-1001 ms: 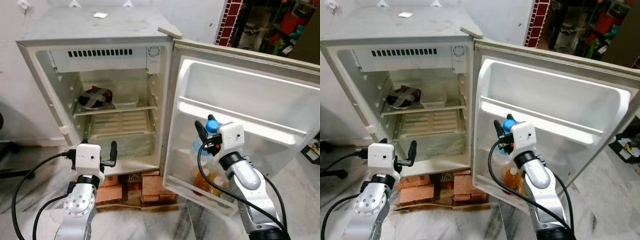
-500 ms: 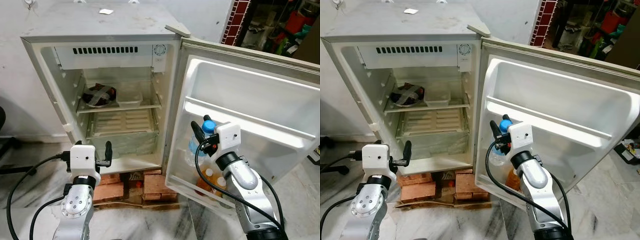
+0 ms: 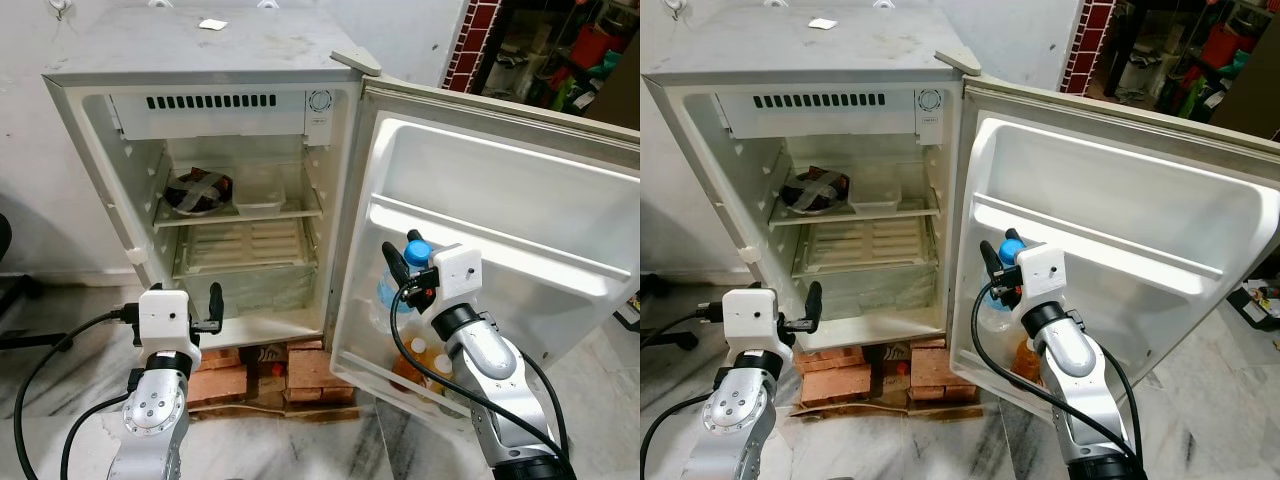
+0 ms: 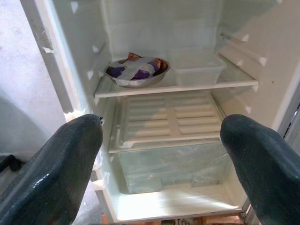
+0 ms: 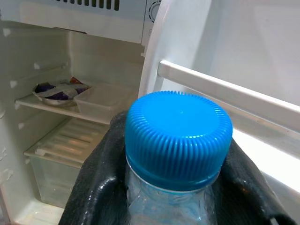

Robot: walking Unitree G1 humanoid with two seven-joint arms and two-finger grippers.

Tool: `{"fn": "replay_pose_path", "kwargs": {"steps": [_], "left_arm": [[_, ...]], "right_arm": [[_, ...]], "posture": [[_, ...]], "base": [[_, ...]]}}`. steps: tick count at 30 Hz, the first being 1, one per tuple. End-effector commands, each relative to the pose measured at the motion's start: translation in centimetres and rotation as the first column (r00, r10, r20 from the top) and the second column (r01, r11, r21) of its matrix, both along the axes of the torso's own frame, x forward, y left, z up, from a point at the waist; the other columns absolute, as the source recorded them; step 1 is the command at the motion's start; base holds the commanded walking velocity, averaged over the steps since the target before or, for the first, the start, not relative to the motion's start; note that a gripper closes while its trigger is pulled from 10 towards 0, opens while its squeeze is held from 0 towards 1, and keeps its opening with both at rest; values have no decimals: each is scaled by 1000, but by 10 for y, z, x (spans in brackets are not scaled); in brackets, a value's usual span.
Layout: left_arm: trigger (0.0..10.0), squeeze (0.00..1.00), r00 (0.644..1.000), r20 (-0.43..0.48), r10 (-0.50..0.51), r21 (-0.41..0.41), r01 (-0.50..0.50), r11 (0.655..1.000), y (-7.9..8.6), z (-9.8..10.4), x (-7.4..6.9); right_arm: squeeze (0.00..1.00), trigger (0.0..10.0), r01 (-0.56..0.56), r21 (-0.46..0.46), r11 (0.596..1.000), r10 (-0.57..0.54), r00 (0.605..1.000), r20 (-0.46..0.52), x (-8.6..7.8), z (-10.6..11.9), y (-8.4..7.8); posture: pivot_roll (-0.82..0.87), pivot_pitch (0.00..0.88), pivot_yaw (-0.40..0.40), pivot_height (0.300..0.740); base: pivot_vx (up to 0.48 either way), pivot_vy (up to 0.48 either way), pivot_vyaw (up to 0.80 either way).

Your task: Restocking fridge

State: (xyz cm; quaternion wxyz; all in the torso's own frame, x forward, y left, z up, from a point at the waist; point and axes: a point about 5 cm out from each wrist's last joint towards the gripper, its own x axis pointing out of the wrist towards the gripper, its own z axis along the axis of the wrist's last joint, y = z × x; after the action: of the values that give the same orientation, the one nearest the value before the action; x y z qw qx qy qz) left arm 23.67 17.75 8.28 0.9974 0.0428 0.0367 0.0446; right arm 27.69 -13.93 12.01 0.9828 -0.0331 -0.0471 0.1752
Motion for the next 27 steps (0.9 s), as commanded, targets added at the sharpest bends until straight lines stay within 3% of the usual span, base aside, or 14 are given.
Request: {"fn": "replay_pose_path", "kwargs": {"steps": [1, 9, 27], "left_arm": [[10000, 0, 1000, 14, 6, 1, -6, 1000, 0, 5, 2], [10000, 0, 1000, 9, 12, 2, -12, 1000, 0, 4, 2], [10000, 0, 1000, 6, 18, 12, -18, 1000, 1, 3, 2]], "right_arm": [[0, 10000, -4, 5, 1000, 4, 1000, 26, 3, 6, 1], [0, 10000, -13, 8, 1000, 13, 1000, 23, 3, 6, 3], [0, 10000, -20, 9, 1000, 20, 1000, 23, 4, 6, 5]], "posture": [[81, 15, -61, 740], [80, 17, -63, 740], [80, 16, -62, 625]], "base": [[0, 0, 0], [0, 0, 0], [0, 0, 0]]}}
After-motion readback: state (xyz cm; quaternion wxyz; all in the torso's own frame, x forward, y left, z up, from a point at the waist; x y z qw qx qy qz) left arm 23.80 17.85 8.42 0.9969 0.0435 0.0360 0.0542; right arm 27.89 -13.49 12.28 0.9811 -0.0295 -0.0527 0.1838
